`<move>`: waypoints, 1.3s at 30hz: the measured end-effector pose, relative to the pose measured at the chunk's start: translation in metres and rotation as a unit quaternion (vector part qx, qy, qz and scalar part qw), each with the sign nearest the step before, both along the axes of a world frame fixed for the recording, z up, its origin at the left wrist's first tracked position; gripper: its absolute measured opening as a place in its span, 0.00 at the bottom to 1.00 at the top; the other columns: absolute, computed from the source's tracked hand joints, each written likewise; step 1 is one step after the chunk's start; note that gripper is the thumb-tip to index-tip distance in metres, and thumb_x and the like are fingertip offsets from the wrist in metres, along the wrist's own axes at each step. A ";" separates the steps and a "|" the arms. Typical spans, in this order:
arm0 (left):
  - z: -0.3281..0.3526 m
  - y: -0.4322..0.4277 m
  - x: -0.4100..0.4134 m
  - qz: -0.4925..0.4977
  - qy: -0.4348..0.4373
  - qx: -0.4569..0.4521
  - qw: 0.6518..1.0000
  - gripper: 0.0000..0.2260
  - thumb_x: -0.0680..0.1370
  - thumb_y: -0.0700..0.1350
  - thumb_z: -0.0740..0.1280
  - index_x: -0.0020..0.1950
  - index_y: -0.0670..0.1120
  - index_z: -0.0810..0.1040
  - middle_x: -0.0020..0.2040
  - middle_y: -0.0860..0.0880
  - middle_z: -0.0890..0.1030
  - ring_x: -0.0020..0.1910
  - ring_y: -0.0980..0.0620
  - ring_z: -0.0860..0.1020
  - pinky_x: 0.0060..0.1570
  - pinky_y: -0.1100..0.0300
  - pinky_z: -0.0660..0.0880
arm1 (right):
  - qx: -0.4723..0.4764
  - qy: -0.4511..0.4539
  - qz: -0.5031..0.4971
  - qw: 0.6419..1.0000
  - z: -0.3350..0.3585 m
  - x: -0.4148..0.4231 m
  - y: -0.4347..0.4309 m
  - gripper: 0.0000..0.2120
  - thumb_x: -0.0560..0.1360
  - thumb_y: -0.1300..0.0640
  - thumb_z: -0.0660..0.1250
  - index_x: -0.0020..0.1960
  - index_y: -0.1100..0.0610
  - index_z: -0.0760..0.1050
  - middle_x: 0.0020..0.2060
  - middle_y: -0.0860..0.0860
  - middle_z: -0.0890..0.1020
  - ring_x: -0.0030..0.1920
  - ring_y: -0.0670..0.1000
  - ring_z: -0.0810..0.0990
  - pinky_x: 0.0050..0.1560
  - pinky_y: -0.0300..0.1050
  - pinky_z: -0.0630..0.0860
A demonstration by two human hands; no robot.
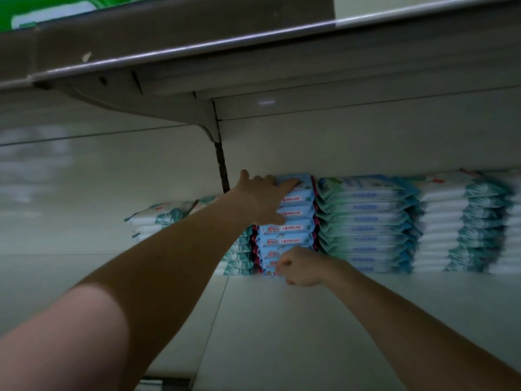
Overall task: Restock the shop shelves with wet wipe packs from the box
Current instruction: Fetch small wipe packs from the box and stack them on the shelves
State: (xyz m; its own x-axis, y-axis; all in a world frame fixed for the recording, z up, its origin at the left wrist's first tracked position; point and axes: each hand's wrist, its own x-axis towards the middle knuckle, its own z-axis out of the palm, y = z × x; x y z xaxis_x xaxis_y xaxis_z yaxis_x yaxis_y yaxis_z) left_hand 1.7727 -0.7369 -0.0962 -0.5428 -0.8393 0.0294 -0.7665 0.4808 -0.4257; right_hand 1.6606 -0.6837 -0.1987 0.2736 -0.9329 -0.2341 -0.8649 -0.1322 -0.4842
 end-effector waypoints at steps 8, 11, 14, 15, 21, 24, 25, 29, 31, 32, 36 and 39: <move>0.009 0.018 -0.026 -0.026 0.037 -0.001 0.999 0.41 0.77 0.65 0.60 0.79 0.52 0.40 0.78 0.43 0.55 0.75 0.42 0.58 0.71 0.37 0.49 | -0.034 -0.028 0.000 0.999 0.020 -0.050 0.025 0.18 0.81 0.53 0.59 0.67 0.61 0.71 0.65 0.55 0.74 0.60 0.53 0.75 0.57 0.42 0.71; 0.008 0.026 -0.058 -0.065 0.049 -0.008 0.997 0.41 0.77 0.63 0.62 0.79 0.50 0.41 0.78 0.43 0.54 0.76 0.44 0.55 0.73 0.39 0.47 | -0.048 -0.020 -0.041 0.998 0.034 -0.089 0.032 0.18 0.81 0.56 0.59 0.62 0.69 0.72 0.61 0.64 0.75 0.61 0.62 0.74 0.63 0.55 0.71; 0.005 0.027 -0.091 -0.104 0.055 -0.001 0.993 0.40 0.78 0.61 0.62 0.79 0.49 0.41 0.79 0.43 0.53 0.76 0.44 0.56 0.74 0.45 0.49 | -0.043 0.015 -0.066 0.997 0.038 -0.117 0.035 0.19 0.81 0.56 0.57 0.64 0.71 0.69 0.63 0.65 0.73 0.64 0.63 0.71 0.65 0.58 0.67; 0.003 0.026 -0.099 -0.113 0.059 0.005 0.992 0.40 0.78 0.61 0.62 0.79 0.49 0.41 0.79 0.43 0.53 0.76 0.44 0.56 0.74 0.47 0.51 | -0.037 0.023 -0.068 0.997 0.036 -0.122 0.034 0.19 0.81 0.56 0.57 0.64 0.71 0.69 0.63 0.65 0.73 0.64 0.63 0.71 0.65 0.57 0.67; -0.015 0.008 -0.120 -0.133 0.084 0.025 0.987 0.35 0.80 0.55 0.63 0.79 0.50 0.47 0.75 0.44 0.62 0.70 0.43 0.65 0.64 0.49 0.69 | 0.015 0.063 -0.052 0.997 0.010 -0.124 0.031 0.16 0.81 0.54 0.57 0.64 0.60 0.74 0.64 0.54 0.75 0.61 0.53 0.74 0.62 0.43 0.70; -0.017 0.001 -0.120 -0.134 0.084 0.032 0.987 0.32 0.81 0.53 0.62 0.79 0.51 0.48 0.74 0.44 0.64 0.68 0.43 0.68 0.61 0.49 0.72 | 0.005 0.033 -0.072 0.997 0.002 -0.123 0.026 0.14 0.82 0.54 0.56 0.65 0.55 0.73 0.65 0.52 0.74 0.58 0.50 0.73 0.57 0.39 0.68; -0.018 0.000 -0.120 -0.135 0.086 0.028 0.987 0.32 0.81 0.53 0.62 0.79 0.51 0.48 0.73 0.44 0.65 0.67 0.43 0.68 0.60 0.49 0.72 | -0.005 0.031 -0.078 0.996 0.001 -0.123 0.024 0.16 0.82 0.53 0.56 0.68 0.54 0.70 0.66 0.51 0.73 0.61 0.51 0.73 0.59 0.40 0.67; -0.020 0.000 -0.120 -0.133 0.097 0.028 0.986 0.30 0.81 0.52 0.61 0.79 0.51 0.51 0.71 0.44 0.67 0.66 0.43 0.68 0.58 0.51 0.72 | -0.017 0.077 -0.075 0.994 0.001 -0.122 0.025 0.17 0.81 0.53 0.57 0.69 0.55 0.69 0.68 0.51 0.71 0.66 0.52 0.70 0.66 0.43 0.67; -0.017 0.001 -0.119 -0.138 0.091 0.039 0.986 0.31 0.80 0.53 0.62 0.79 0.51 0.50 0.71 0.45 0.66 0.67 0.43 0.68 0.59 0.51 0.71 | -0.066 0.109 -0.087 0.988 0.012 -0.122 0.031 0.16 0.80 0.53 0.58 0.65 0.55 0.73 0.64 0.51 0.75 0.63 0.52 0.73 0.63 0.44 0.70; -0.014 0.002 -0.118 -0.140 0.087 0.043 0.985 0.32 0.80 0.54 0.63 0.79 0.51 0.50 0.71 0.45 0.67 0.67 0.44 0.68 0.61 0.50 0.70 | -0.130 0.127 -0.107 0.978 0.021 -0.124 0.035 0.14 0.80 0.53 0.58 0.62 0.54 0.75 0.60 0.51 0.77 0.60 0.52 0.75 0.59 0.44 0.72; -0.006 0.008 -0.110 -0.102 0.066 -0.007 0.993 0.34 0.79 0.60 0.61 0.78 0.47 0.53 0.72 0.45 0.68 0.69 0.45 0.68 0.71 0.45 0.56 | -0.484 0.168 -0.145 0.846 0.051 -0.136 0.037 0.06 0.70 0.64 0.70 0.47 0.59 0.81 0.44 0.57 0.80 0.45 0.60 0.78 0.39 0.47 0.75; -0.007 0.014 -0.106 -0.091 0.034 -0.040 0.994 0.26 0.80 0.61 0.58 0.73 0.49 0.64 0.66 0.47 0.75 0.64 0.48 0.72 0.71 0.45 0.52 | -0.524 0.181 -0.112 0.825 0.056 -0.140 0.023 0.11 0.59 0.69 0.76 0.40 0.62 0.81 0.37 0.59 0.78 0.36 0.60 0.77 0.28 0.48 0.75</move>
